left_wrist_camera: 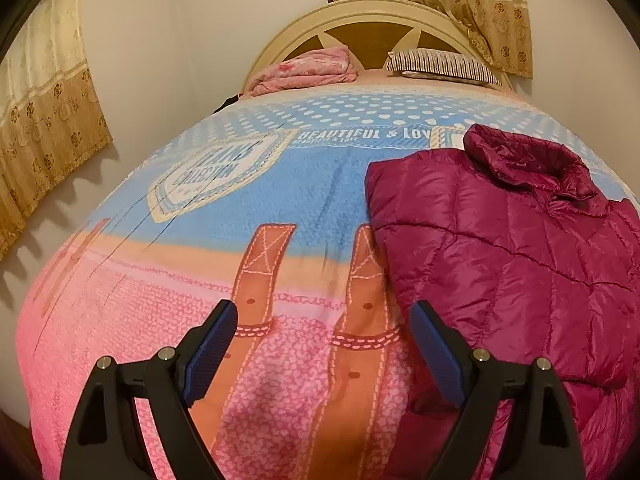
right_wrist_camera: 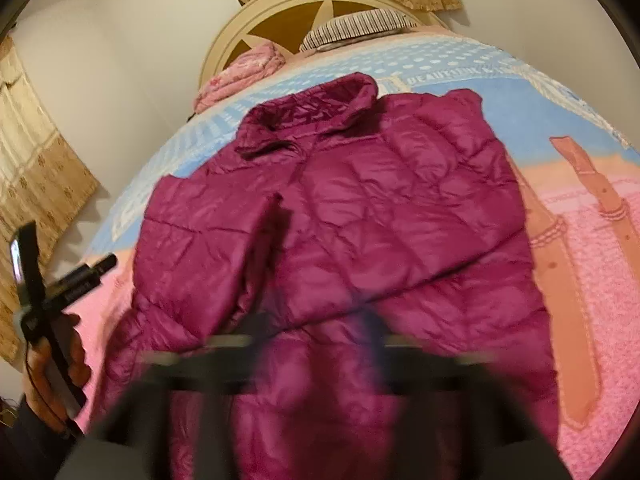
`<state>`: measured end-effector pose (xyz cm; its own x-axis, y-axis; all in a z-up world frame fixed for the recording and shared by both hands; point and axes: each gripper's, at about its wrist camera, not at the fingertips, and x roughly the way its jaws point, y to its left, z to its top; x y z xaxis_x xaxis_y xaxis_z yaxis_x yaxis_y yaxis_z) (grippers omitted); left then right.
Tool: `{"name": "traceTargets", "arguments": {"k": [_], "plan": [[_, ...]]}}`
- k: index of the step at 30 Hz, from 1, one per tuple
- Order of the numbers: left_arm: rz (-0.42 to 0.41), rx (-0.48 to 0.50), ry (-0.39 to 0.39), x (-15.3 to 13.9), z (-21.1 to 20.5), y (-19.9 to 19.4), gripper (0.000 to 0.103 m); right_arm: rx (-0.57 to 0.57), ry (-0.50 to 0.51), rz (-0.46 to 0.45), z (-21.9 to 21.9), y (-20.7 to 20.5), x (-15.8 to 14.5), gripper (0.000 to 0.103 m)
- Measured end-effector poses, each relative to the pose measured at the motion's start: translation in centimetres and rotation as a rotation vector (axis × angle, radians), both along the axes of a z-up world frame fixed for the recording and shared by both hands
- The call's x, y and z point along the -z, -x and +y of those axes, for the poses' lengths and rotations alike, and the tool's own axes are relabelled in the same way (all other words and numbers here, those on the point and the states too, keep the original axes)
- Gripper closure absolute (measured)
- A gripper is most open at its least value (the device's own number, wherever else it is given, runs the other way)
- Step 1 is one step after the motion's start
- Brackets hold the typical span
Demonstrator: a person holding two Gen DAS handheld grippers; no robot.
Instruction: Fold large clothes
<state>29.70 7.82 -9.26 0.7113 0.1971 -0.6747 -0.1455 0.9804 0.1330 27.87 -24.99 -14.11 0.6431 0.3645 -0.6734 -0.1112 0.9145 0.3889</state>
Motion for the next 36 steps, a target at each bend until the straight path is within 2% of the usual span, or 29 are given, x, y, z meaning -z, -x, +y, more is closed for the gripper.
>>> {"name": "traceTargets", "arguments": {"k": [1,2,6,9,10,11,12,14,17,21,24,29,34,36], "plan": [[0.004,-0.001,-0.002,0.2,0.0,-0.1,0.015,0.010,-0.011,-0.008,0.2,0.1,-0.1,0.000],[0.011,-0.005,-0.006,0.4,-0.1,-0.4,0.015,0.008,-0.012,-0.018,0.6,-0.2,-0.3,0.001],[0.027,-0.021,0.021,1.0,0.3,-1.0,0.015,-0.039,0.017,-0.019,3.2,-1.6,-0.6,0.008],[0.043,-0.029,0.070,1.3,0.9,-1.3,0.015,-0.068,0.021,-0.001,4.7,-3.0,-0.1,0.019],[0.045,-0.028,0.074,1.3,0.9,-1.3,0.015,-0.077,0.013,0.012,4.9,-3.3,0.2,0.032],[0.045,-0.028,0.073,1.3,0.9,-1.3,0.015,-0.096,-0.009,0.040,5.3,-3.9,0.9,0.057],[0.046,-0.025,0.071,1.2,0.9,-1.2,0.015,-0.115,-0.032,0.060,5.5,-4.3,1.3,0.070],[0.046,-0.016,0.076,1.0,0.9,-1.0,0.015,-0.116,-0.037,0.045,5.5,-4.1,1.2,0.086],[0.031,-0.013,0.079,0.5,1.2,-0.6,0.015,-0.104,-0.012,-0.005,4.7,-2.5,0.0,0.091],[0.029,-0.020,0.088,0.1,1.5,-0.6,0.015,-0.071,0.026,-0.054,2.7,-0.1,-1.3,0.092],[0.027,-0.018,0.091,-0.3,1.1,-0.7,0.015,-0.053,0.043,-0.029,1.2,1.0,-0.7,0.092],[0.020,0.013,0.070,-1.4,-0.8,-1.1,0.015,-0.069,0.073,0.042,1.4,0.9,1.6,0.092],[-0.010,0.042,0.046,-3.1,-2.3,-1.4,0.015,-0.044,0.128,0.048,0.7,1.8,1.7,0.092],[-0.009,0.041,0.045,-3.4,-2.5,-1.8,0.015,-0.056,0.133,0.069,0.4,1.7,1.7,0.086]]}}
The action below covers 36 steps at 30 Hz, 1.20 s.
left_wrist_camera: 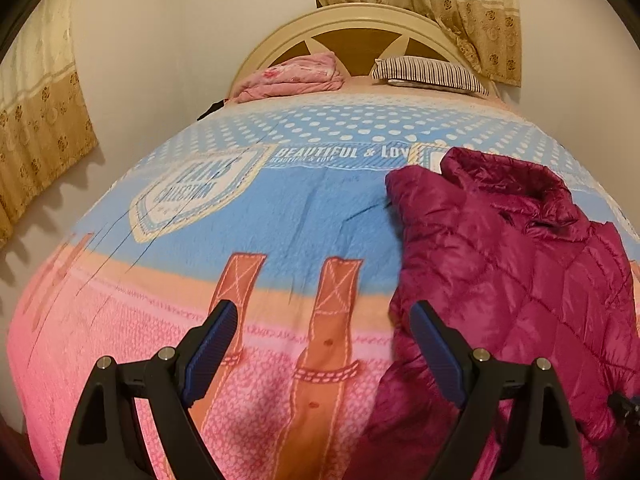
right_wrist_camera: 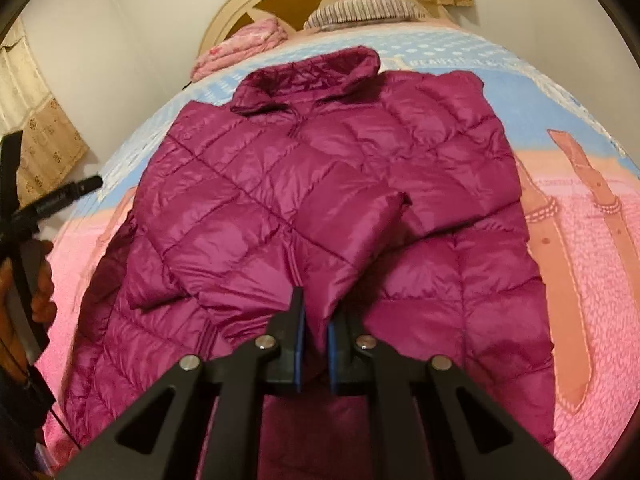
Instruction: Fold large clothes
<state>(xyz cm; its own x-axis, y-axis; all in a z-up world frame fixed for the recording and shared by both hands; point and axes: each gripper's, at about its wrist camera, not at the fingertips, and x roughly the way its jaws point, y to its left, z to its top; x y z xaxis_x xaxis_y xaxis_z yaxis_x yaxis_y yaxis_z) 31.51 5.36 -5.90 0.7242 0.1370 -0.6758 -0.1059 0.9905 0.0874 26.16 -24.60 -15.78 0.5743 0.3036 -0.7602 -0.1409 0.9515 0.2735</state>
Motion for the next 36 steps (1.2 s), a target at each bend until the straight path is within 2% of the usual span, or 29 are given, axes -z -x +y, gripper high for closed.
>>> {"name": "traceTargets", "arguments": {"k": [1,2,3,4,6,8,10,13,15,18,19,21,23,28,36], "plan": [[0.005,0.004,0.000,-0.2,-0.3,-0.3,0.015,0.006,0.001,-0.002,-0.2,0.1,-0.2,0.077],[0.009,0.010,-0.004,-0.4,-0.5,-0.5,0.015,0.024,0.010,-0.007,-0.5,0.5,-0.7,0.058],[0.009,0.018,-0.006,-0.7,-0.8,-0.7,0.015,0.041,0.029,-0.010,-0.9,0.8,-1.3,0.051],[0.004,0.025,-0.006,-0.9,-1.0,-0.8,0.015,0.054,0.040,-0.018,-1.2,1.1,-1.8,0.048],[-0.021,0.043,-0.009,-2.1,-1.7,-1.2,0.015,0.117,0.109,-0.062,-2.0,1.9,-3.8,0.048],[-0.051,0.062,-0.010,-3.1,-2.6,-1.8,0.015,0.138,0.124,-0.114,-2.2,2.3,-5.6,0.048],[-0.071,0.083,0.009,-3.6,-3.5,-2.7,0.015,0.117,0.097,-0.157,-1.6,2.0,-7.2,0.048],[-0.043,0.135,0.108,-3.2,-5.0,-5.0,0.015,0.040,0.041,-0.190,0.7,-0.2,-8.1,0.051],[-0.009,0.158,0.165,-1.9,-6.0,-6.7,0.015,0.020,0.023,-0.179,2.2,-2.1,-7.6,0.053],[0.058,0.172,0.185,0.9,-7.1,-8.8,0.015,-0.025,-0.002,-0.139,3.8,-4.3,-5.6,0.053],[0.074,0.166,0.177,1.6,-7.4,-9.1,0.015,-0.030,0.022,-0.120,4.4,-5.0,-4.6,0.053],[0.116,0.145,0.146,3.9,-7.6,-9.9,0.015,-0.029,0.037,-0.096,4.6,-5.3,-3.2,0.053],[0.159,0.128,0.154,6.0,-7.1,-10.5,0.015,-0.023,0.045,-0.066,4.3,-5.4,-1.7,0.055],[0.195,0.118,0.258,8.3,-5.7,-10.8,0.011,-0.029,0.088,-0.062,4.2,-5.2,0.3,0.058],[0.200,0.120,0.167,8.9,-7.3,-10.7,0.001,-0.018,0.138,-0.086,4.9,-5.0,1.6,0.058]]}}
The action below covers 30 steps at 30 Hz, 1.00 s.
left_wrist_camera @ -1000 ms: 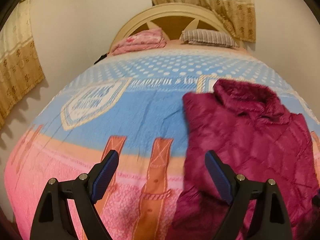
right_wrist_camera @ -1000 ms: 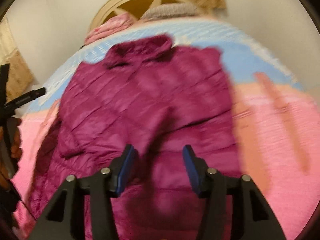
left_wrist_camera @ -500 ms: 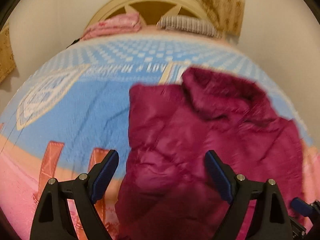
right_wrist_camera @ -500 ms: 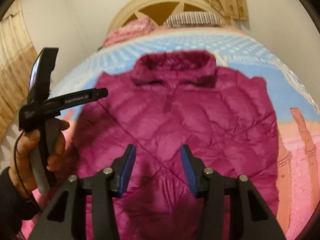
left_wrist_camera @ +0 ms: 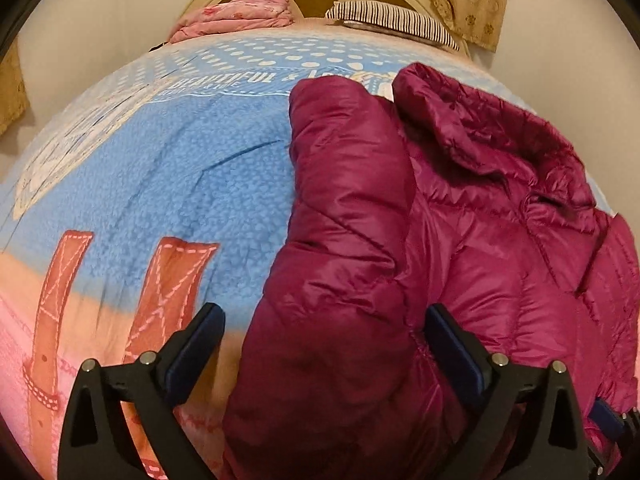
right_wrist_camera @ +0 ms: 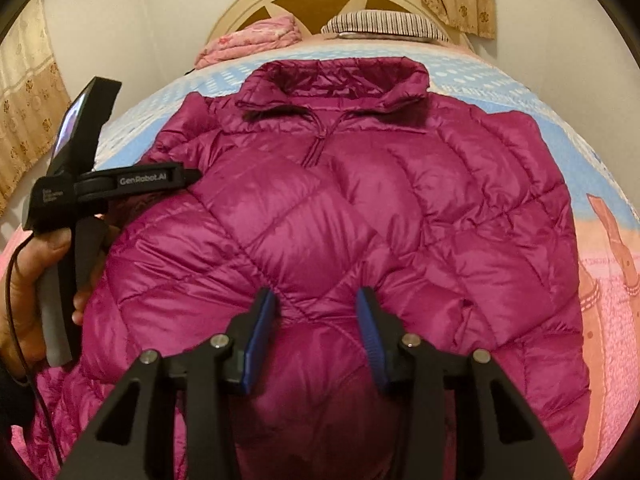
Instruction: Fold large clothes
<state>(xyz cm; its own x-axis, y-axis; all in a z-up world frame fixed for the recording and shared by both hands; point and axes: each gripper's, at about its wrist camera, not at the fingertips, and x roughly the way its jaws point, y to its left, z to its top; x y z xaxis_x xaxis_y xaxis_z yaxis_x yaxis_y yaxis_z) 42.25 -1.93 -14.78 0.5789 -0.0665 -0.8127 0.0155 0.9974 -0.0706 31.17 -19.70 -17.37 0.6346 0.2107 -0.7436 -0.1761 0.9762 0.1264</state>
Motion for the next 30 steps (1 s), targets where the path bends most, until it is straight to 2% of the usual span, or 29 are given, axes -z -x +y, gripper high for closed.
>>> {"name": "traceTargets", "arguments": {"k": [3,10,16,22,24,26,30], "plan": [[0.006,0.000,-0.035,0.3,-0.4,-0.3,0.001,0.005,0.014,0.000,0.1,0.0,0.1,0.058],[0.008,-0.003,-0.051,0.3,-0.8,-0.4,0.001,0.009,0.056,-0.004,0.8,0.1,0.1,0.058],[0.010,-0.003,-0.050,0.4,-1.1,-0.8,0.001,0.010,0.065,-0.006,0.9,0.1,0.2,0.058],[0.009,-0.002,-0.013,0.2,0.2,-0.3,0.001,0.014,0.084,-0.015,1.1,0.2,0.3,0.057],[0.002,-0.002,-0.025,-0.8,0.4,0.2,0.001,0.014,0.074,-0.015,0.8,0.2,0.3,0.057],[-0.040,0.008,-0.028,-2.9,0.5,1.0,0.001,0.014,0.076,-0.016,1.1,0.2,0.2,0.057],[-0.146,0.009,0.031,-8.2,0.9,1.6,0.001,0.016,0.078,-0.020,1.1,0.2,0.2,0.057]]}}
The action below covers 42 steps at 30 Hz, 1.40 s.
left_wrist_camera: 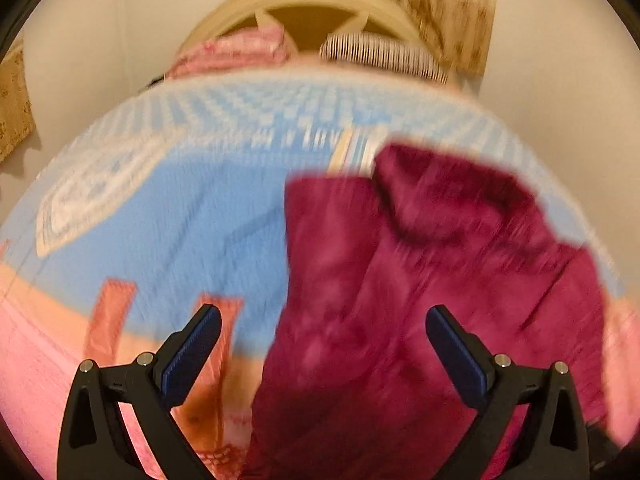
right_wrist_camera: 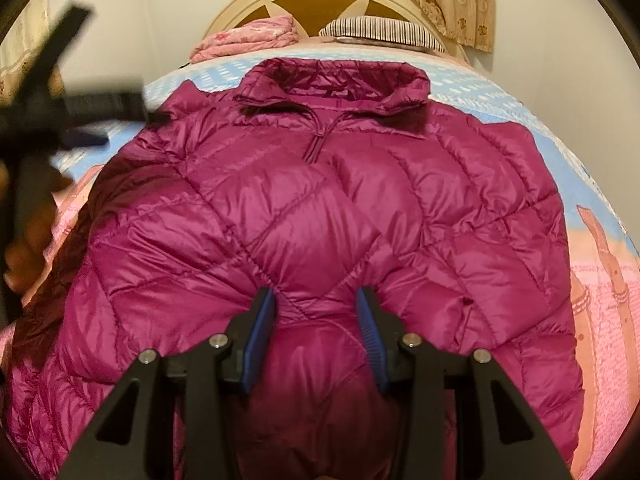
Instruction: Fold large clothes
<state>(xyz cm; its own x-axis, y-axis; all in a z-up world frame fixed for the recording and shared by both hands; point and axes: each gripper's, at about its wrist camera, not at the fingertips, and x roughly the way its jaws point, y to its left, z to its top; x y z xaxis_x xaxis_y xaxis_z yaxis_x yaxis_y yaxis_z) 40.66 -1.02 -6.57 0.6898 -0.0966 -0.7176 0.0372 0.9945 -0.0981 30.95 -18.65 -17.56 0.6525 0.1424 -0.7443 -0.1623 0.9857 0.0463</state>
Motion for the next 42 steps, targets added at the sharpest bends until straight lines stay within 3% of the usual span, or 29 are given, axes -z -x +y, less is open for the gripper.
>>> {"name": "traceTargets", "arguments": {"k": [3,5,8,11,14,26,28,30,32,34,38,42], "plan": [[-0.009,0.064,0.036,-1.6,-1.4,-1.1,0.001,-0.003,-0.023,0.001,-0.3,0.0,-0.3,0.057],[-0.005,0.091,0.023,-1.2,-2.6,-2.0,0.001,0.007,-0.024,-0.014,-0.6,0.3,-1.2,0.053],[0.072,0.121,-0.003,2.1,-4.2,-4.1,0.001,0.046,-0.042,-0.092,-1.5,1.1,-3.1,0.046],[0.128,0.085,-0.061,4.9,-4.8,-5.4,0.001,0.022,0.005,-0.070,-1.1,0.5,-2.3,0.043],[0.161,0.062,-0.012,6.9,-3.7,-5.8,0.001,0.012,-0.003,-0.046,-1.2,0.2,-1.1,0.043],[0.132,0.072,-0.082,8.4,-5.4,-6.0,0.001,0.012,0.014,-0.029,-0.4,-0.4,-0.2,0.039],[0.148,0.078,-0.097,8.0,-5.1,-6.2,0.001,0.004,0.006,-0.023,-0.4,-0.3,-0.3,0.035],[0.145,0.069,-0.114,5.9,-4.7,-5.6,0.001,-0.019,-0.028,-0.003,-0.8,-0.1,-0.8,0.029],[0.059,0.104,-0.063,2.2,-3.7,-4.3,0.001,-0.040,-0.044,0.030,-1.4,0.1,-2.3,0.019],[-0.010,0.132,-0.065,-1.2,-2.7,-3.5,0.001,-0.056,-0.057,0.014,-2.3,0.4,-4.8,0.008],[-0.045,0.106,-0.087,-4.6,-0.5,-5.2,0.001,-0.058,-0.034,-0.019,-4.6,-1.4,-9.6,0.006],[-0.034,0.069,-0.102,-4.9,-0.4,-8.3,0.001,0.019,-0.026,-0.024,-7.3,-6.7,-10.8,0.006]]}}
